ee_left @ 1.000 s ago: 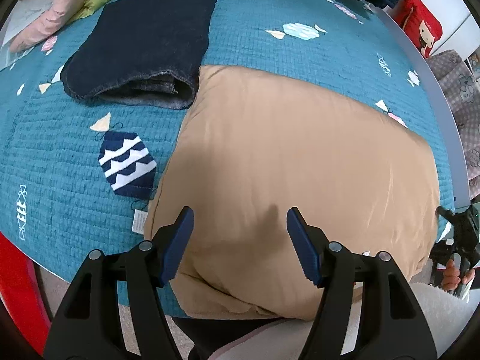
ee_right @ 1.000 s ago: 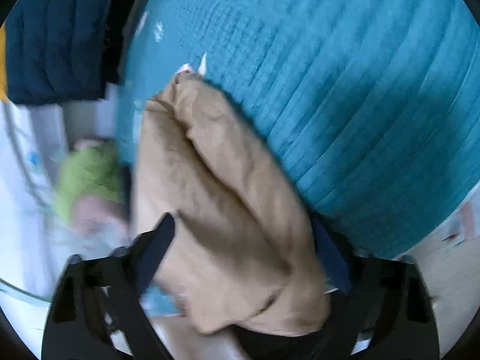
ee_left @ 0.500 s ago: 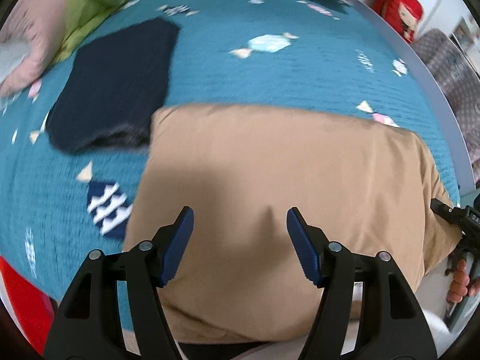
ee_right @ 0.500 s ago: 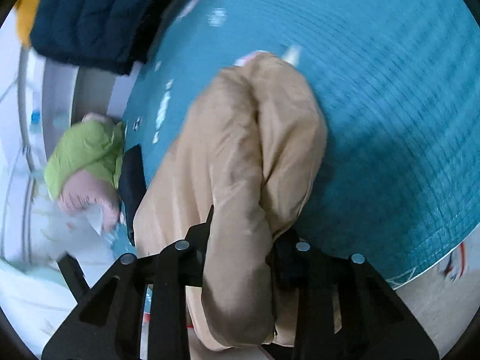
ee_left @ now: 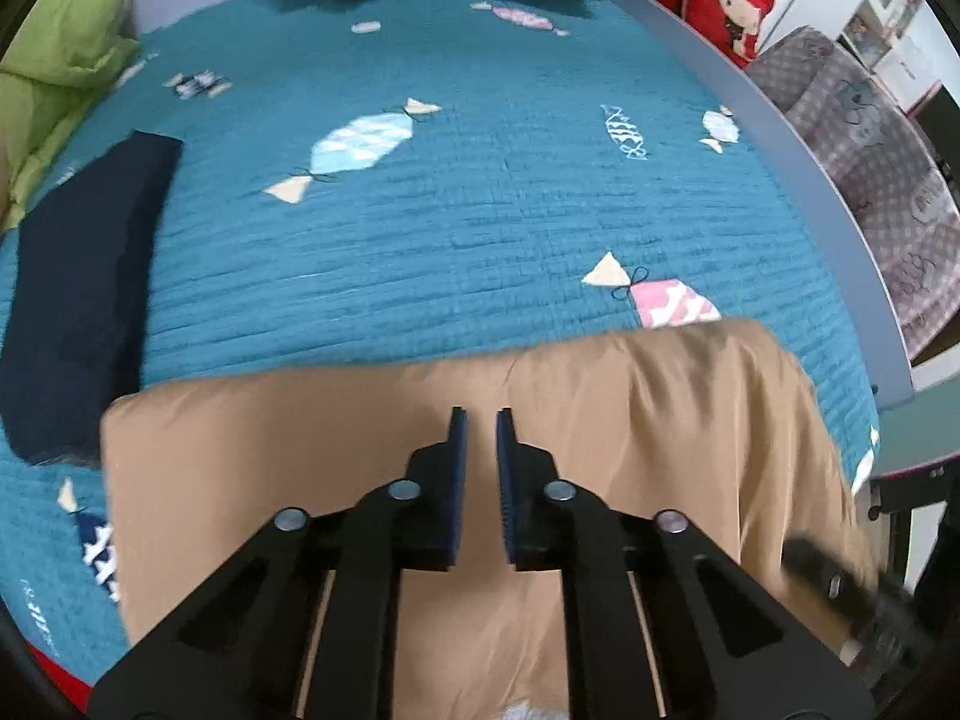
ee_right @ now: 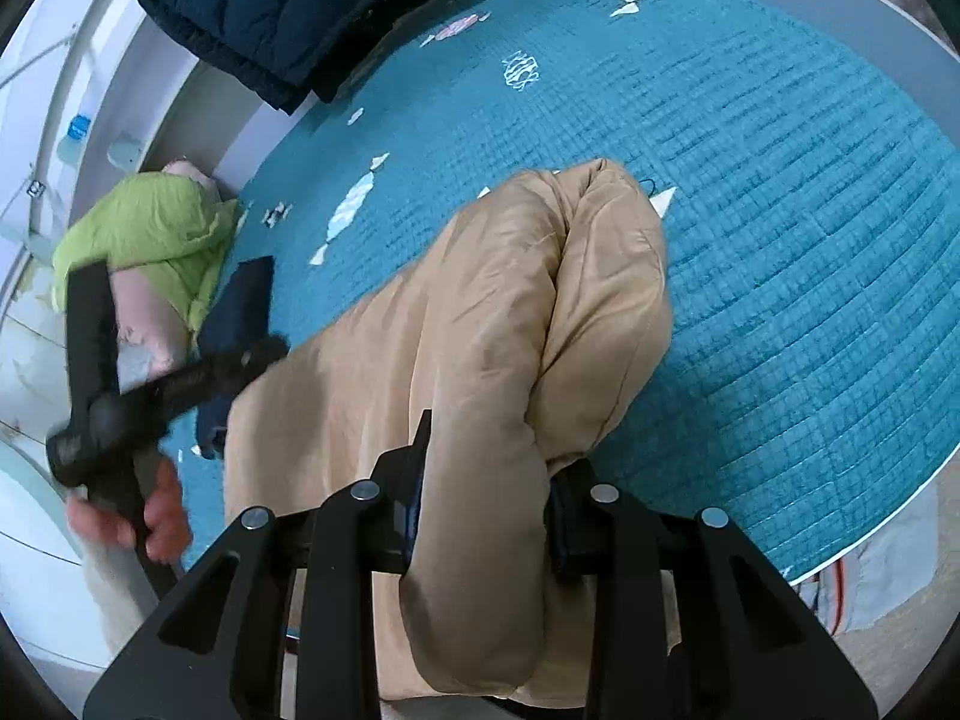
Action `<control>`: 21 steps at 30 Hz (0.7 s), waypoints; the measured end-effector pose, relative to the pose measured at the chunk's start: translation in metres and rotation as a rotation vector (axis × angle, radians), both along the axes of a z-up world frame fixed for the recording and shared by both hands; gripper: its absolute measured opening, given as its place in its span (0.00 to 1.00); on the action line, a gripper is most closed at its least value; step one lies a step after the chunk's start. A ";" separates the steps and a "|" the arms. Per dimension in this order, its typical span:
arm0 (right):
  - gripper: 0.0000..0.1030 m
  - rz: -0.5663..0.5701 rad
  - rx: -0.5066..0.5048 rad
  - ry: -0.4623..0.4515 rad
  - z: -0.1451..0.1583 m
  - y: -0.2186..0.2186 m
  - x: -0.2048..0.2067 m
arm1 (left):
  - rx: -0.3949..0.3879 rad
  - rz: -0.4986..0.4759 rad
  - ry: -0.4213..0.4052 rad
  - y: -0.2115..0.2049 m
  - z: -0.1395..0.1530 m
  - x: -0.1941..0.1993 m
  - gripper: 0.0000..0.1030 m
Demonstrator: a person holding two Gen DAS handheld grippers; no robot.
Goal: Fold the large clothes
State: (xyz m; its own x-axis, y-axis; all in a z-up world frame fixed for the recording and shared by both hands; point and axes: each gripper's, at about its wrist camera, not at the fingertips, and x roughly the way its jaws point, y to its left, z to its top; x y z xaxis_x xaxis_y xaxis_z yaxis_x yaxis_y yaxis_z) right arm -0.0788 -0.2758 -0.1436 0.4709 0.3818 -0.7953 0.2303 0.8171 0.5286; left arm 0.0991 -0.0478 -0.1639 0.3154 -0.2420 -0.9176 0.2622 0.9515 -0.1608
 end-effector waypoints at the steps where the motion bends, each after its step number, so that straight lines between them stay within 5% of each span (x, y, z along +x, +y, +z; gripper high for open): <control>1: 0.28 -0.001 -0.001 0.008 -0.003 0.000 0.000 | 0.001 0.006 0.012 -0.005 -0.006 0.005 0.08; 5: 0.29 0.001 -0.018 0.047 -0.015 -0.004 0.001 | 0.083 -0.001 0.082 -0.028 -0.056 0.028 0.05; 7: 0.29 -0.002 -0.011 0.063 -0.021 -0.005 0.005 | 0.160 -0.003 0.033 -0.038 -0.076 0.033 0.05; 10: 0.30 0.013 -0.020 0.078 -0.022 -0.004 0.008 | 0.217 -0.026 0.015 -0.046 -0.071 0.028 0.04; 15: 0.31 0.021 -0.031 0.102 -0.024 -0.006 0.009 | 0.074 0.004 0.139 -0.022 -0.040 0.016 0.02; 18: 0.34 0.016 -0.014 0.118 -0.030 -0.007 0.013 | 0.033 0.015 0.219 -0.013 -0.063 0.011 0.02; 21: 0.36 0.010 -0.017 0.146 -0.038 -0.008 0.019 | -0.007 0.039 0.197 -0.007 -0.078 0.013 0.02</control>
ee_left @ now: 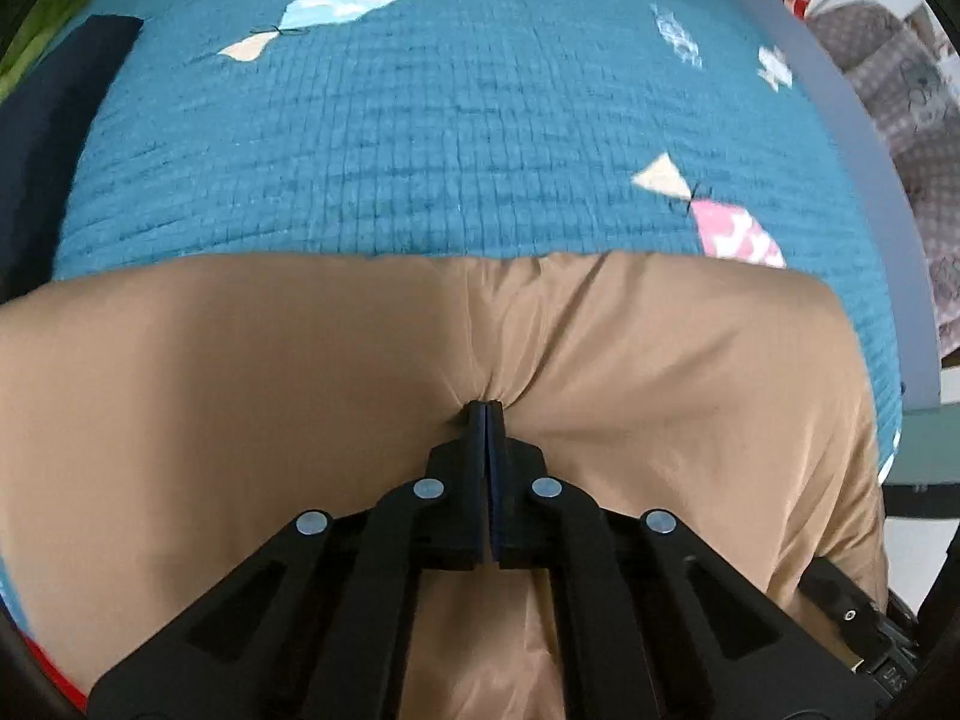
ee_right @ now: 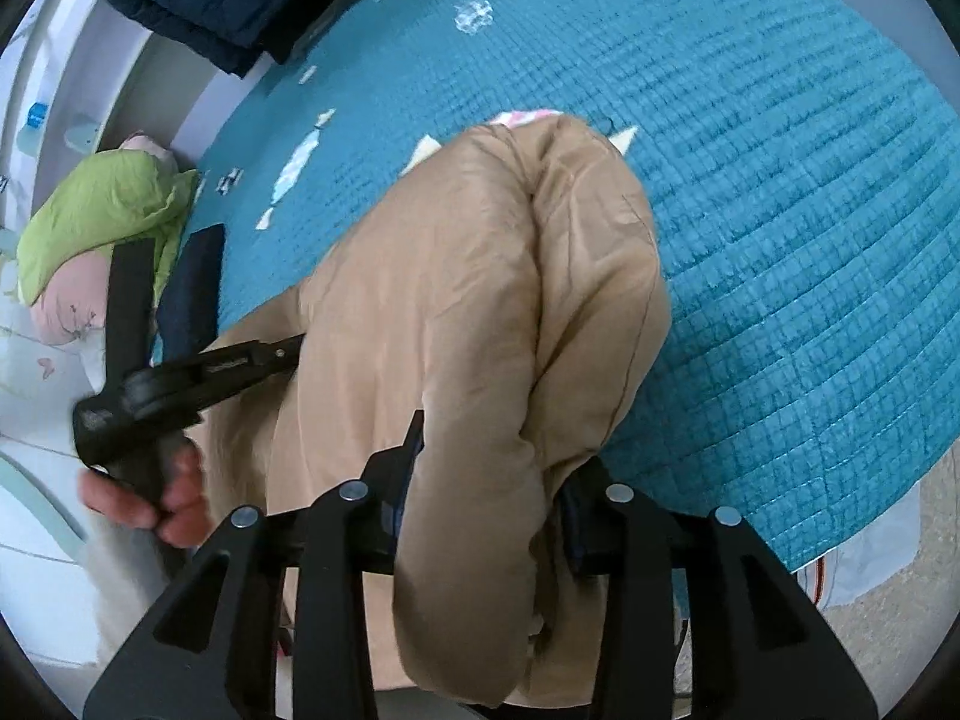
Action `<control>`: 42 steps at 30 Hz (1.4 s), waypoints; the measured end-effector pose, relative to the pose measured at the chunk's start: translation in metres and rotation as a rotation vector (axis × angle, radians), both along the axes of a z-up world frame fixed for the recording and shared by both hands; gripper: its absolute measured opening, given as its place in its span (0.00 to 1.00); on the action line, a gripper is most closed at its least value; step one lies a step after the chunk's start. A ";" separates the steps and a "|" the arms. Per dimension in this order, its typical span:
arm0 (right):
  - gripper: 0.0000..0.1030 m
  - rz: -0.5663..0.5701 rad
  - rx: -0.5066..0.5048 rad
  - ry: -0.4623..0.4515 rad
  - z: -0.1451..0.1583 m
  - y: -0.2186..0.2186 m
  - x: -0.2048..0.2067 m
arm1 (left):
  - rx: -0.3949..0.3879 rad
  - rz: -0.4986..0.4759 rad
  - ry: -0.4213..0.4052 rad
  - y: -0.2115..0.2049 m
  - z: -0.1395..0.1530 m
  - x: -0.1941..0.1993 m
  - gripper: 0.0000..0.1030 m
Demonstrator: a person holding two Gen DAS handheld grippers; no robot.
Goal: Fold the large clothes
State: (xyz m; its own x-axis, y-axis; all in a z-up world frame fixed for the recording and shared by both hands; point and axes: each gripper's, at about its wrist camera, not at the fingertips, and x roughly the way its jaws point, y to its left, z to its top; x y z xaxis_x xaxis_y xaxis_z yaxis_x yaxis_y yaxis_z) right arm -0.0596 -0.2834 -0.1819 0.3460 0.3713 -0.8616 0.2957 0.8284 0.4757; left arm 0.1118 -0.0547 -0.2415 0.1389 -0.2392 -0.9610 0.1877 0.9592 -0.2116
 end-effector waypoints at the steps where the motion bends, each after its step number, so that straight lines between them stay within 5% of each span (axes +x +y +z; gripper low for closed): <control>1: 0.36 0.007 -0.005 0.006 0.000 0.000 0.001 | 0.002 0.004 0.004 0.001 0.004 -0.002 0.02; 6: 0.42 0.023 -0.023 0.030 -0.002 0.001 0.003 | 0.046 -0.021 0.009 0.000 0.025 -0.026 0.02; 10: 0.52 -0.003 -0.020 0.074 -0.015 -0.004 0.002 | 0.104 -0.034 -0.054 -0.006 0.008 -0.041 0.02; 21: 0.56 0.029 -0.033 0.110 -0.019 -0.011 -0.003 | 0.171 -0.034 -0.084 -0.007 0.024 -0.069 0.02; 26: 0.71 0.017 -0.009 0.154 -0.042 -0.014 0.001 | 0.203 -0.026 -0.148 -0.011 0.013 -0.078 0.02; 36: 0.72 0.034 0.006 0.184 -0.037 -0.020 0.002 | 0.180 -0.026 -0.098 0.002 0.032 -0.097 0.02; 38: 0.81 0.016 0.009 0.192 -0.037 -0.025 -0.001 | 0.162 -0.034 -0.069 0.007 0.028 -0.100 0.02; 42: 0.82 0.004 0.004 0.200 -0.038 -0.029 -0.008 | 0.128 -0.039 -0.043 0.011 0.012 -0.094 0.02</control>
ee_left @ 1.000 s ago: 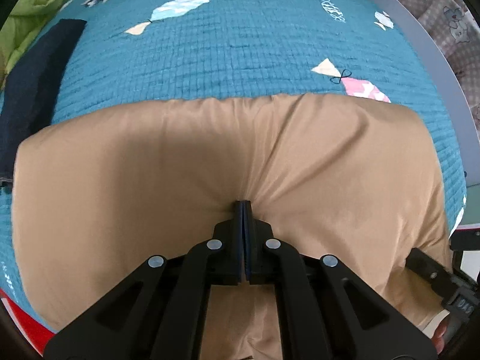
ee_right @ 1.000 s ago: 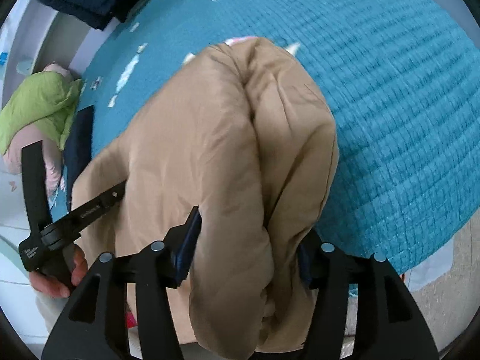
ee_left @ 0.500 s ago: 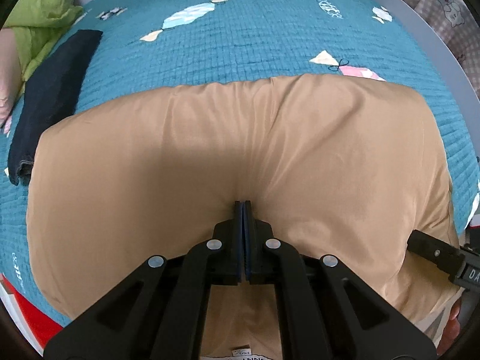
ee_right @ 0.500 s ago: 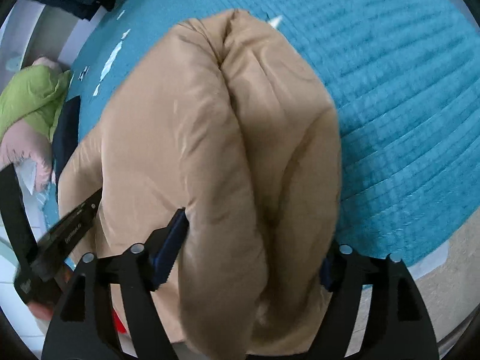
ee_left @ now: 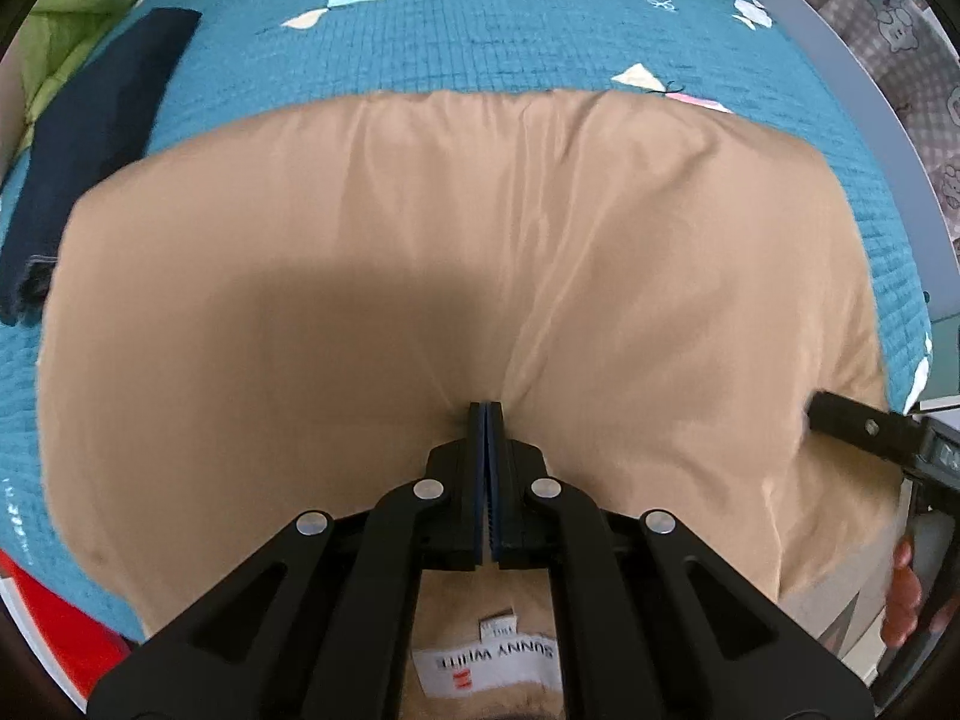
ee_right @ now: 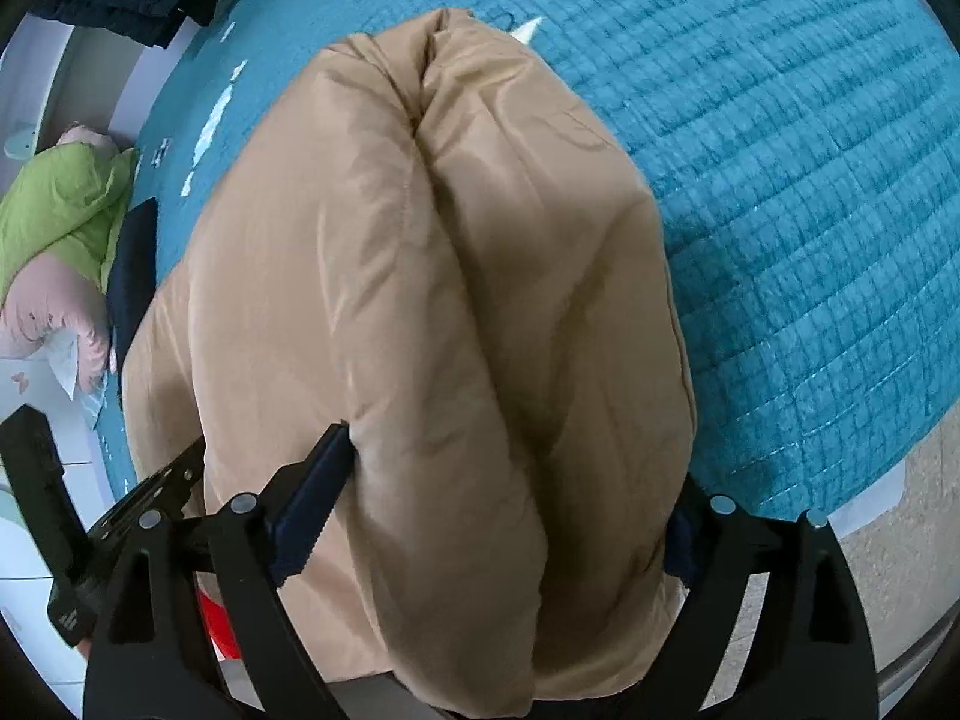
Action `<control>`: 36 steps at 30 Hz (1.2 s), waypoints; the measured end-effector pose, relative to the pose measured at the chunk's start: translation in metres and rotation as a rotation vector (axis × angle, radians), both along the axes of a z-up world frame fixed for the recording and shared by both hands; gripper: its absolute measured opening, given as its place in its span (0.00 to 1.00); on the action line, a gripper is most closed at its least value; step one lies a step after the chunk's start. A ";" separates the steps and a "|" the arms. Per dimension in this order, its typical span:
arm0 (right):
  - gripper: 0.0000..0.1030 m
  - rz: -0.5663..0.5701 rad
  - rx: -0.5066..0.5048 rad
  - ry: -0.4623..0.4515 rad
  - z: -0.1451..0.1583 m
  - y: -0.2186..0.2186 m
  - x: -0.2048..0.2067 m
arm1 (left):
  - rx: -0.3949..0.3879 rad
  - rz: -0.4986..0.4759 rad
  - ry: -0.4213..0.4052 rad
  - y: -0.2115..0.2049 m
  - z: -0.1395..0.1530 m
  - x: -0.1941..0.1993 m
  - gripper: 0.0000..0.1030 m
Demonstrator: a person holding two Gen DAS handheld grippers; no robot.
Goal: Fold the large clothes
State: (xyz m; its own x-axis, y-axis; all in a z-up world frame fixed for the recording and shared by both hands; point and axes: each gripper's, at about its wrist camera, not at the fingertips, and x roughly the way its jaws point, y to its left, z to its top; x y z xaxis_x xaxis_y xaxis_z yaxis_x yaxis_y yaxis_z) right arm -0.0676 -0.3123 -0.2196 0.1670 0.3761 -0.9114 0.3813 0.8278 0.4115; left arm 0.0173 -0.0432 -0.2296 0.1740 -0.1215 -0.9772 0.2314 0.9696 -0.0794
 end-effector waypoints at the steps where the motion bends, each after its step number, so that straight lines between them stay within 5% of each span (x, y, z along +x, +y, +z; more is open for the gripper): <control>1: 0.82 -0.005 -0.022 0.008 0.004 0.001 0.000 | -0.001 -0.001 0.002 0.000 0.002 0.000 0.02; 6: 0.82 -0.083 -0.226 -0.156 0.067 -0.016 -0.014 | -0.065 -0.017 0.001 0.016 0.033 -0.005 0.04; 10: 0.82 0.020 -0.143 -0.256 0.078 -0.006 -0.009 | -0.083 0.097 0.039 0.062 0.038 0.000 0.04; 12: 0.71 0.074 -0.101 -0.181 0.049 0.006 0.001 | -0.085 0.169 0.052 0.089 0.037 0.003 0.04; 14: 0.28 0.070 -0.067 -0.093 0.023 0.013 0.004 | -0.052 0.228 0.049 0.111 0.034 0.004 0.04; 16: 0.16 0.068 -0.079 -0.126 0.031 0.017 0.002 | -0.035 0.288 0.058 0.131 0.032 0.003 0.04; 20: 0.13 0.040 -0.113 -0.190 0.062 -0.009 -0.001 | -0.013 0.368 0.063 0.158 0.035 -0.005 0.05; 25: 0.24 0.079 -0.200 -0.082 0.028 -0.011 0.018 | -0.018 0.380 0.116 0.164 0.010 -0.010 0.11; 30: 0.28 0.121 -0.415 -0.209 0.088 0.015 0.010 | 0.091 0.342 0.034 0.154 0.038 -0.020 0.11; 33: 0.09 0.187 -0.425 -0.201 0.108 0.034 0.002 | 0.151 0.331 0.115 0.160 0.011 -0.019 0.10; 36: 0.03 0.264 -0.345 -0.047 0.060 0.041 -0.001 | 0.204 0.280 0.095 0.153 -0.003 -0.018 0.10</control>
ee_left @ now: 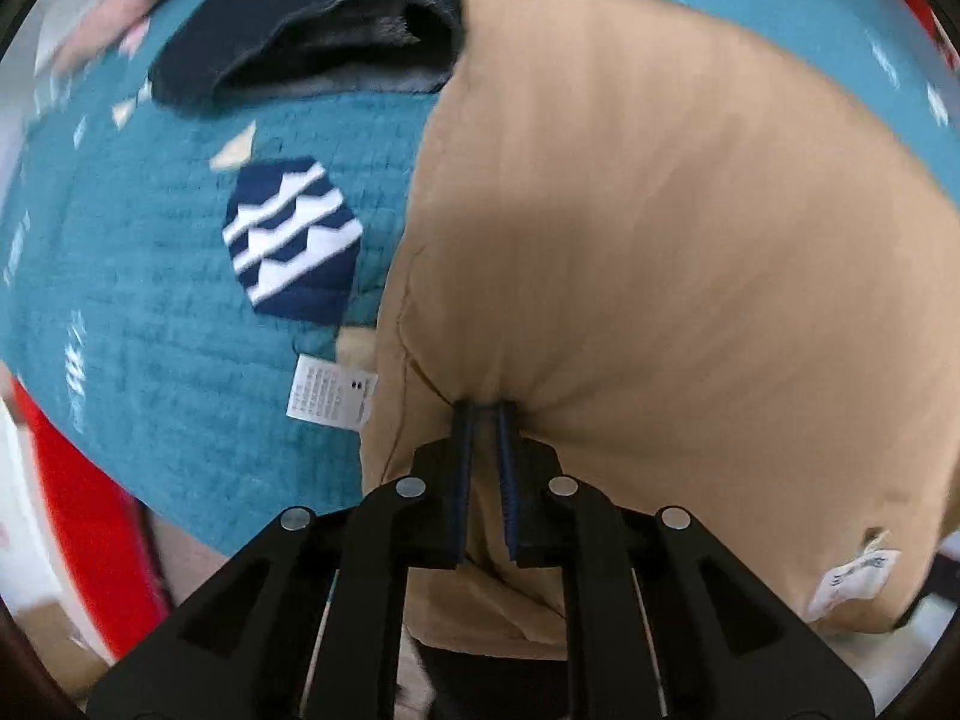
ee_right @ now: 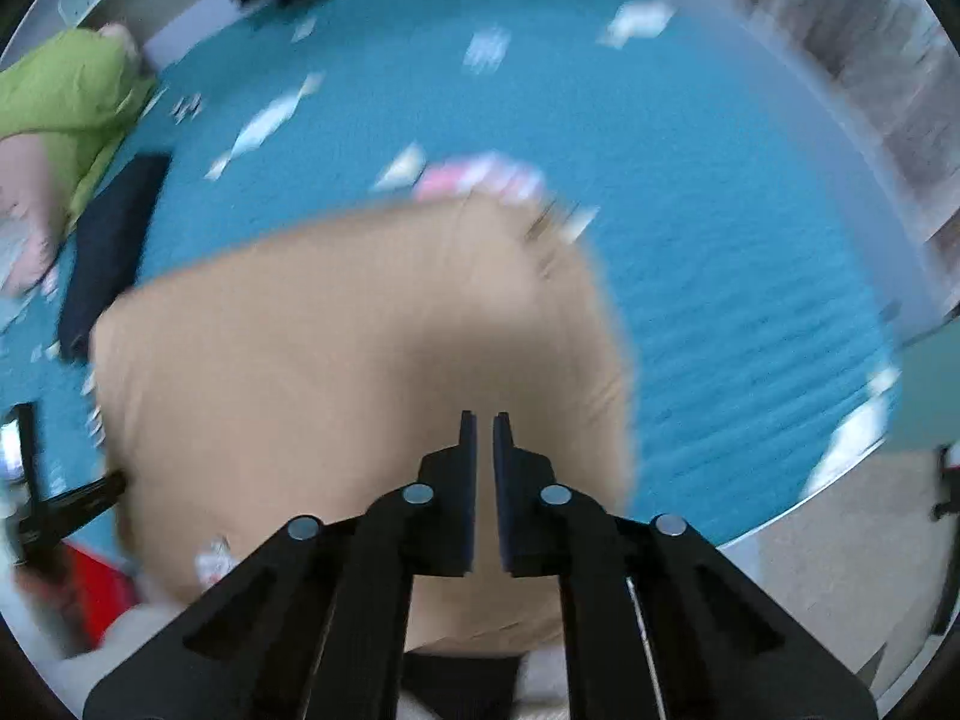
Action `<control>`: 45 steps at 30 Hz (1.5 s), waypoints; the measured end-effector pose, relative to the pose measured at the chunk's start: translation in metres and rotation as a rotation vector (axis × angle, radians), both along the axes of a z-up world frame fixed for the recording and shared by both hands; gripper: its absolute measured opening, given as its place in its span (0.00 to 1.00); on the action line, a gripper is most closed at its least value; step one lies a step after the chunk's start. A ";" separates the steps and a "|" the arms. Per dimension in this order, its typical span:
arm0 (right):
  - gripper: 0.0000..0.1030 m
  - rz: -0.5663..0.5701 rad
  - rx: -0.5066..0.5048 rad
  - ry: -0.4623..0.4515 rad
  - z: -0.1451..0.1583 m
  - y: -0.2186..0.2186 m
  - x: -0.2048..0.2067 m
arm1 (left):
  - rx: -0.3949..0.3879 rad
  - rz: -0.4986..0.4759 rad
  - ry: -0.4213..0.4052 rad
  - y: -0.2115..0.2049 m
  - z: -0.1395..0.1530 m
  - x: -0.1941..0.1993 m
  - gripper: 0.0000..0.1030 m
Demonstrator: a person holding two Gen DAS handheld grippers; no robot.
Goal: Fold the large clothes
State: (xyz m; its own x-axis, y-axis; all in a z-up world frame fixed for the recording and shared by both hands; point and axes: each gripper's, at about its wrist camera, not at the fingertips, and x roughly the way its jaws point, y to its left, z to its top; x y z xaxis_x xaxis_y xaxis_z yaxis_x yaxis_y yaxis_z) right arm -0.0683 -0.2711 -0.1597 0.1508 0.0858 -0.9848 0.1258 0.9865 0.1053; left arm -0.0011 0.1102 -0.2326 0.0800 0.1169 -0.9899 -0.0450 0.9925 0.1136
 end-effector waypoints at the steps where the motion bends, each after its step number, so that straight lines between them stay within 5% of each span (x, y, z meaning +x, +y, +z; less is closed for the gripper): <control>1: 0.00 0.002 -0.019 0.045 -0.031 -0.005 -0.005 | 0.010 -0.015 0.003 -0.004 0.004 -0.001 0.10; 3: 0.00 -0.066 0.033 -0.010 -0.041 -0.013 -0.013 | -0.033 -0.019 0.003 -0.005 0.005 -0.003 0.10; 5: 0.07 -0.019 -0.034 -0.050 -0.011 0.005 -0.009 | -0.046 -0.014 -0.015 0.002 0.016 -0.007 0.10; 7: 0.06 0.047 0.035 -0.208 0.029 0.023 -0.007 | -0.039 0.000 -0.050 0.005 0.036 -0.011 0.10; 11: 0.06 0.170 0.216 -0.487 0.077 0.060 0.020 | -0.212 -0.120 -0.329 -0.028 0.091 0.009 0.09; 15: 0.03 0.199 0.326 -0.577 0.041 0.093 0.072 | -0.320 -0.157 -0.499 -0.067 0.076 0.048 0.06; 18: 0.03 0.193 0.380 -0.490 -0.003 0.112 0.097 | -0.329 -0.135 -0.486 -0.082 0.033 0.074 0.02; 21: 0.00 0.269 0.294 -0.500 -0.029 0.117 0.084 | -0.269 -0.172 -0.552 -0.081 0.007 0.081 0.02; 23: 0.00 0.241 0.316 -0.506 -0.029 0.088 0.081 | -0.281 -0.165 -0.545 -0.072 0.009 0.080 0.02; 26: 0.00 0.135 0.128 -0.536 -0.028 0.043 0.076 | -0.140 -0.120 -0.572 -0.026 0.010 0.075 0.02; 29: 0.00 -0.034 0.174 -0.502 -0.032 -0.038 0.063 | -0.232 -0.081 -0.536 0.009 0.011 0.064 0.02; 30: 0.00 -0.073 0.126 -0.494 -0.025 -0.052 0.056 | -0.197 -0.094 -0.530 0.008 0.014 0.060 0.02; 31: 0.04 -0.092 0.008 -0.477 -0.016 -0.058 0.049 | -0.078 -0.120 -0.529 0.004 0.020 0.053 0.02; 33: 0.04 -0.093 -0.018 -0.488 0.006 -0.060 0.037 | -0.002 -0.116 -0.519 0.005 0.033 0.045 0.02; 35: 0.06 -0.090 0.058 -0.537 0.028 -0.047 0.025 | -0.054 -0.073 -0.531 0.010 0.052 0.032 0.02; 37: 0.06 -0.015 0.131 -0.538 0.038 -0.005 0.022 | -0.185 -0.067 -0.528 0.000 0.066 0.023 0.02; 41: 0.05 0.246 0.359 -0.403 0.006 0.102 0.022 | -0.309 -0.146 -0.443 -0.042 0.048 0.014 0.02; 45: 0.00 0.362 0.298 -0.332 -0.025 0.111 -0.003 | -0.304 -0.155 -0.410 -0.036 0.015 -0.007 0.02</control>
